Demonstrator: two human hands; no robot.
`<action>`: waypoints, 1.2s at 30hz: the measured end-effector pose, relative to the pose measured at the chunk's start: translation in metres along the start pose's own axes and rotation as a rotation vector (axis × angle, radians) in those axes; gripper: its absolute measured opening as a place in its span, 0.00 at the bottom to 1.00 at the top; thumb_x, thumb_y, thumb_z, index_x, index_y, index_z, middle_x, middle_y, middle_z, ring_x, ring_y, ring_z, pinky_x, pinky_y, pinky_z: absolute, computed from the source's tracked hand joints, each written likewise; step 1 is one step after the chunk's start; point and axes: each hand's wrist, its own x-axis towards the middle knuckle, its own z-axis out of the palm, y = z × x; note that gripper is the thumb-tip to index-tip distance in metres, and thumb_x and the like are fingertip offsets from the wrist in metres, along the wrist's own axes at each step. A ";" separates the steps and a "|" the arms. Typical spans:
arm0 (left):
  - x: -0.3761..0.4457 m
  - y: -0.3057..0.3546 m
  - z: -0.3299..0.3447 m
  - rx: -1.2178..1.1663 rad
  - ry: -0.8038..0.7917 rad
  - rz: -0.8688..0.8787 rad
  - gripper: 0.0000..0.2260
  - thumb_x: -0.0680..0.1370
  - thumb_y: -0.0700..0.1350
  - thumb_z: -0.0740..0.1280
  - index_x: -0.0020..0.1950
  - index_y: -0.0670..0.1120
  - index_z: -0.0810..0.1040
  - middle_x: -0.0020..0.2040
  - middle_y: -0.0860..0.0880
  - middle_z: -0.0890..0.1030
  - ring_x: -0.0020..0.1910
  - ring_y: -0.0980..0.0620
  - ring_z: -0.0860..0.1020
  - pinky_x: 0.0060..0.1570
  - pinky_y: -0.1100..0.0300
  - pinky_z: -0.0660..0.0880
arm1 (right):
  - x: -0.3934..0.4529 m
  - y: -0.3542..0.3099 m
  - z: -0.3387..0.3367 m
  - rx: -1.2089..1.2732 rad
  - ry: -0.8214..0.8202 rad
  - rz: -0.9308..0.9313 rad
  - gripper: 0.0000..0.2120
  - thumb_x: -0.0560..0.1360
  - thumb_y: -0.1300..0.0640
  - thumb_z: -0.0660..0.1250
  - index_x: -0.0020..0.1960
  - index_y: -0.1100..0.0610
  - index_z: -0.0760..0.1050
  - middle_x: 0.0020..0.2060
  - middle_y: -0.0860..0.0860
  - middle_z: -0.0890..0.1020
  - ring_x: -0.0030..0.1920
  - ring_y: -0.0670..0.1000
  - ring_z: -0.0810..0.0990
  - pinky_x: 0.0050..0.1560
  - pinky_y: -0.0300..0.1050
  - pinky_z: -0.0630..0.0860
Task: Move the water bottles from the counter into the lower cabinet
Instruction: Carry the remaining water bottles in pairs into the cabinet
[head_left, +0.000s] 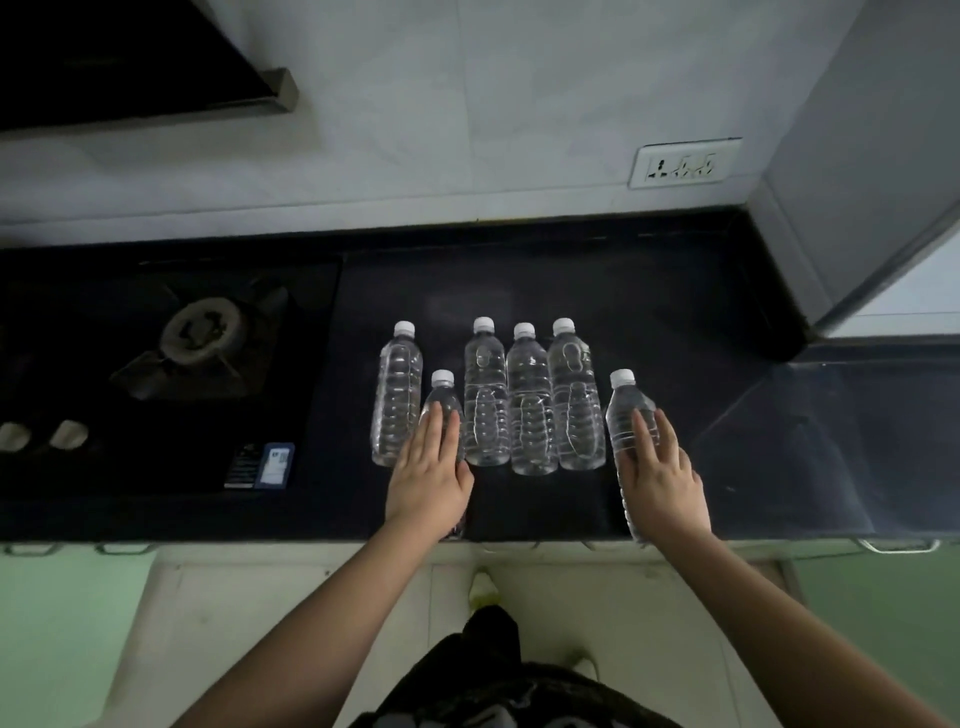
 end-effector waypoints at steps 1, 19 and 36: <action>-0.005 0.003 0.003 0.002 0.005 -0.008 0.28 0.83 0.53 0.45 0.77 0.49 0.33 0.78 0.47 0.33 0.78 0.51 0.36 0.77 0.53 0.40 | -0.007 0.004 0.000 0.008 0.006 -0.010 0.28 0.81 0.44 0.52 0.79 0.46 0.49 0.79 0.51 0.52 0.71 0.60 0.65 0.65 0.58 0.67; -0.059 0.028 0.024 -0.156 -0.034 -0.319 0.41 0.76 0.51 0.68 0.77 0.64 0.43 0.78 0.41 0.43 0.72 0.39 0.60 0.57 0.48 0.77 | -0.041 0.025 -0.009 0.029 -0.150 0.082 0.48 0.72 0.48 0.70 0.78 0.44 0.38 0.66 0.58 0.64 0.63 0.61 0.68 0.54 0.57 0.75; -0.112 0.020 0.023 -0.587 -0.018 -0.542 0.46 0.70 0.57 0.71 0.77 0.62 0.43 0.50 0.50 0.82 0.41 0.49 0.81 0.41 0.54 0.78 | -0.057 0.059 -0.022 0.113 -0.218 0.067 0.47 0.72 0.47 0.69 0.79 0.45 0.40 0.61 0.59 0.73 0.56 0.61 0.77 0.48 0.51 0.73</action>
